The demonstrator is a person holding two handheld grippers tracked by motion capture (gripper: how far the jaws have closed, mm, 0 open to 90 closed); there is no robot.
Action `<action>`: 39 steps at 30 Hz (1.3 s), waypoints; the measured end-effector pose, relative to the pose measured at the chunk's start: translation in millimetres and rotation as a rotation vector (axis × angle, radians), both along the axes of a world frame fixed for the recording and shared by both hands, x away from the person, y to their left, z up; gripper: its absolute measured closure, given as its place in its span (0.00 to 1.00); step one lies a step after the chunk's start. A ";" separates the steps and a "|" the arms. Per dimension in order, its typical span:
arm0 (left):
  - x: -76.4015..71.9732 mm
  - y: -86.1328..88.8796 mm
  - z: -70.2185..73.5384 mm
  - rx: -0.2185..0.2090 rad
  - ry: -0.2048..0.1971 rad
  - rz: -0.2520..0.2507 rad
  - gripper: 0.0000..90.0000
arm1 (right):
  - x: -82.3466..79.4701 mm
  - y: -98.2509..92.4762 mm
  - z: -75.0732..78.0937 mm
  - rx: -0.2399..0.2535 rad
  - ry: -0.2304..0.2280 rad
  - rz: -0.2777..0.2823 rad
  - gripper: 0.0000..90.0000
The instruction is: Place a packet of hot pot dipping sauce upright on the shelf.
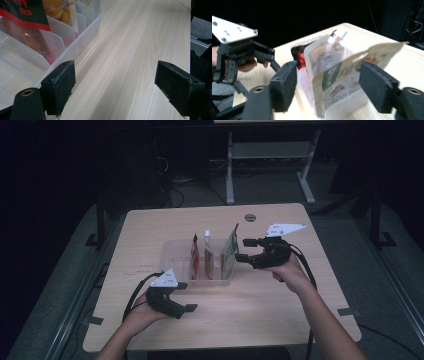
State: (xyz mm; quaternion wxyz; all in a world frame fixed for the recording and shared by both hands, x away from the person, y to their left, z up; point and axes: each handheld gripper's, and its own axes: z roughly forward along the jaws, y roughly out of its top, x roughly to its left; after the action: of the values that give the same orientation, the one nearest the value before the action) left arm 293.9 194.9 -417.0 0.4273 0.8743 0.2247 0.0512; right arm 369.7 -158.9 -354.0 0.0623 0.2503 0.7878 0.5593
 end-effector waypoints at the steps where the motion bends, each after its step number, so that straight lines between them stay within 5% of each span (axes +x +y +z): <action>1: -0.3 0.2 0.3 0.002 0.000 0.000 0.18 | -1.7 -2.3 0.2 -0.008 0.004 0.001 0.28; 13: -15.5 23.7 -0.9 0.049 0.009 0.039 0.18 | -31.1 -31.8 -20.5 -0.132 0.020 -0.037 0.23; 34: -33.2 66.0 -15.4 0.111 0.008 0.110 0.18 | -62.4 -83.1 -65.2 -0.203 0.067 -0.155 0.18; 39: -37.5 77.0 -21.2 0.177 -0.012 0.115 0.18 | -64.3 -96.0 -74.9 -0.235 0.072 -0.188 0.16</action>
State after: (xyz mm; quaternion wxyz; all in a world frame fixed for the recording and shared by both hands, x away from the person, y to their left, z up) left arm 256.4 271.9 -438.2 0.3460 0.8939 0.2666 0.1007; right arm 305.4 -255.0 -428.9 0.1148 0.3338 0.8227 0.4457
